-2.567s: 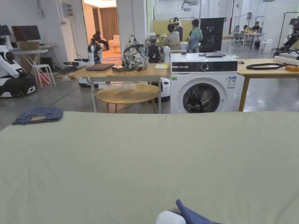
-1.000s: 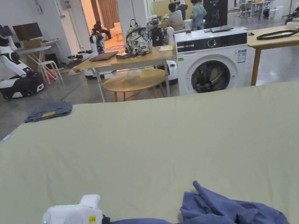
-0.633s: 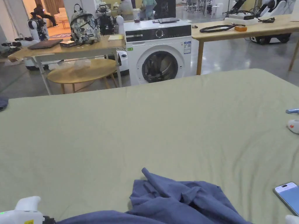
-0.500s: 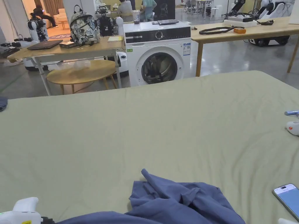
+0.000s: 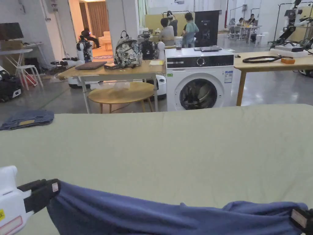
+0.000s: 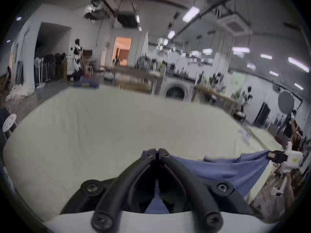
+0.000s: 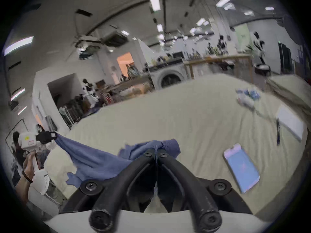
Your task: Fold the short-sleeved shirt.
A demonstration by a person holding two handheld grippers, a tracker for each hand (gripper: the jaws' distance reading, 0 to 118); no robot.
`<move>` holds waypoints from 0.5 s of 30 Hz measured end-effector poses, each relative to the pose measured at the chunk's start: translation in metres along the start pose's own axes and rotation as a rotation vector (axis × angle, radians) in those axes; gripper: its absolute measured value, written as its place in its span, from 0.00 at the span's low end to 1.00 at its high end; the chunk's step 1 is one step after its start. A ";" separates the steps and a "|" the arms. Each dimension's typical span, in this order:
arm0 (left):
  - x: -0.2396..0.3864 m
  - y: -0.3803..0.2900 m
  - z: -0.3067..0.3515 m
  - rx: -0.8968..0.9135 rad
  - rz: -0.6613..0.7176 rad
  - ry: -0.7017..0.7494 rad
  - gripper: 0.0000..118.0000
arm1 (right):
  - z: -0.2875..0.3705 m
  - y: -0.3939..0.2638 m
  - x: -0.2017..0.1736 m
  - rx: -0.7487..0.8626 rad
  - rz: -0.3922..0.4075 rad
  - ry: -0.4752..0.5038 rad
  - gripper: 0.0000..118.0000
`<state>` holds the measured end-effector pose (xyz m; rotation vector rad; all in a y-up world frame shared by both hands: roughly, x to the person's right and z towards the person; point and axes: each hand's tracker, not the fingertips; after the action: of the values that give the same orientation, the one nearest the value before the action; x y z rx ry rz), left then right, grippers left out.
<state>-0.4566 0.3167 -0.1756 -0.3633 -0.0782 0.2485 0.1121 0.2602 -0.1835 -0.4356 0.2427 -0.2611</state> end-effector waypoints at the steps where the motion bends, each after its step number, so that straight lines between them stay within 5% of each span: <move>1: 0.000 0.014 0.015 0.061 -0.007 0.001 0.00 | -0.002 0.016 -0.005 0.021 0.021 0.003 0.00; 15: 0.024 0.159 0.069 0.332 -0.072 0.019 0.00 | -0.018 0.192 -0.066 0.271 0.241 -0.018 0.00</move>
<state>-0.4775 0.4905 -0.1681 -0.0329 -0.0305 0.1824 0.0826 0.4415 -0.2728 -0.1383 0.2355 -0.0516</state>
